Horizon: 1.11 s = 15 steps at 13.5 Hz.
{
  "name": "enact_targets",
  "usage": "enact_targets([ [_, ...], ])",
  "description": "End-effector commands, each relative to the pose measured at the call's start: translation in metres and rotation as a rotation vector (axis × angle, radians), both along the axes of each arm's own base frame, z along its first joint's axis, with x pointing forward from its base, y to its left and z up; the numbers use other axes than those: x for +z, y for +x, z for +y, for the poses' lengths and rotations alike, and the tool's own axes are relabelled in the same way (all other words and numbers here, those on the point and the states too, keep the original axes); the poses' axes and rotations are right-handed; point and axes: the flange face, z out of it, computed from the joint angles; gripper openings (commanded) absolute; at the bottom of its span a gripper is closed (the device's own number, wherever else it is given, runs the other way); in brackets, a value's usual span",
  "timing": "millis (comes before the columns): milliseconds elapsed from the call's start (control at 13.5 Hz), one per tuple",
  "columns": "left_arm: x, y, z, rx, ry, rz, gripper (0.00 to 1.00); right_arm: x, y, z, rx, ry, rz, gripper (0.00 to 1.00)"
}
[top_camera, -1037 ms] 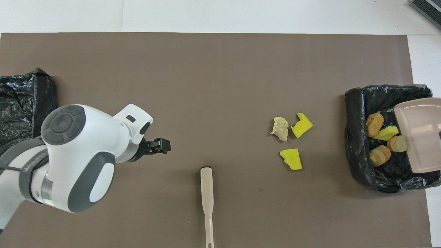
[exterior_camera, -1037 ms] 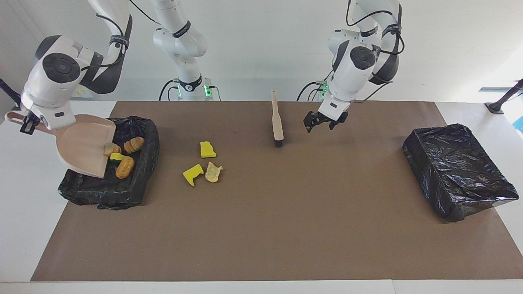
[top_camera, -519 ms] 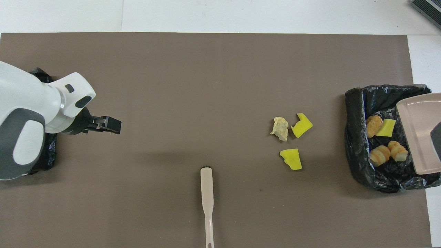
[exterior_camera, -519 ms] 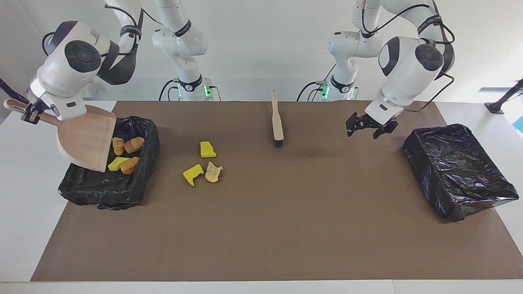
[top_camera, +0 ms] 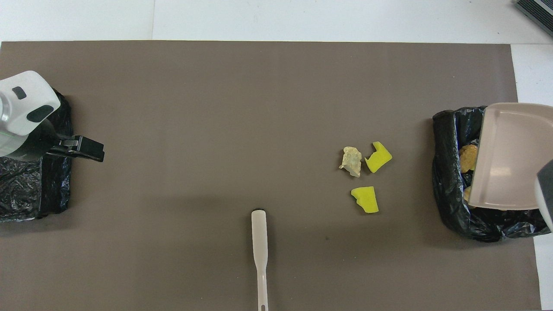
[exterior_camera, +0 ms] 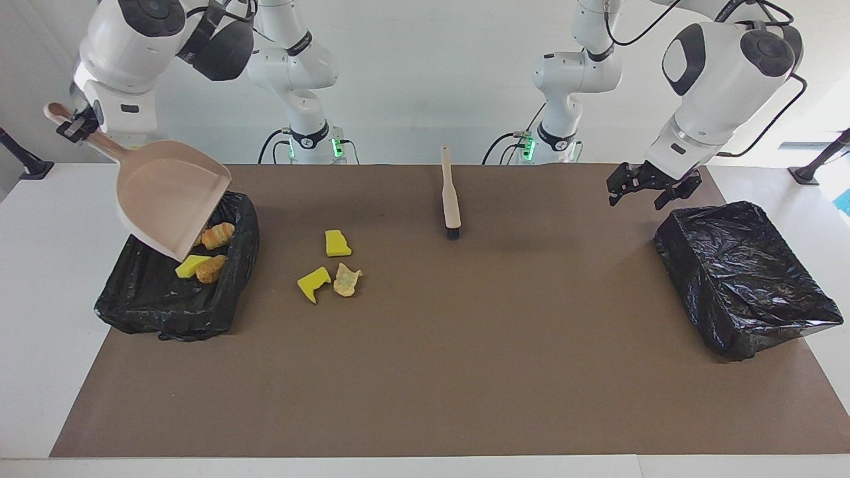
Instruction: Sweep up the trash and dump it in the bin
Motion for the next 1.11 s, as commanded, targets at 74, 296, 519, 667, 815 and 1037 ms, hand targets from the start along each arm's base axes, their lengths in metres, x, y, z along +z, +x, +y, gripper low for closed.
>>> enact_targets([
  [74, 0.028, 0.000, 0.003, -0.009, 0.026, -0.002, 1.00, -0.019, 0.002, 0.053, -0.266, 0.183, -0.182, 0.00],
  [296, 0.043, 0.000, 0.003, -0.009, 0.021, -0.018, 1.00, -0.050, 0.008, 0.135, -0.494, 0.231, -0.300, 0.00],
  [519, 0.044, 0.002, 0.005, -0.003, 0.022, -0.041, 1.00, -0.089, 0.021, 0.205, -0.684, 0.269, -0.338, 0.00],
  [667, 0.044, 0.003, 0.013, 0.013, 0.022, -0.044, 1.00, -0.115, 0.038, 0.283, -0.839, 0.286, -0.380, 0.00],
  [815, 0.057, -0.003, 0.018, 0.022, 0.021, -0.064, 1.00, -0.125, 0.057, 0.319, -1.080, 0.378, -0.387, 0.00],
  [1037, 0.059, -0.005, 0.015, 0.019, 0.019, -0.070, 1.00, -0.168, 0.061, 0.401, -1.180, 0.421, -0.447, 0.00],
])
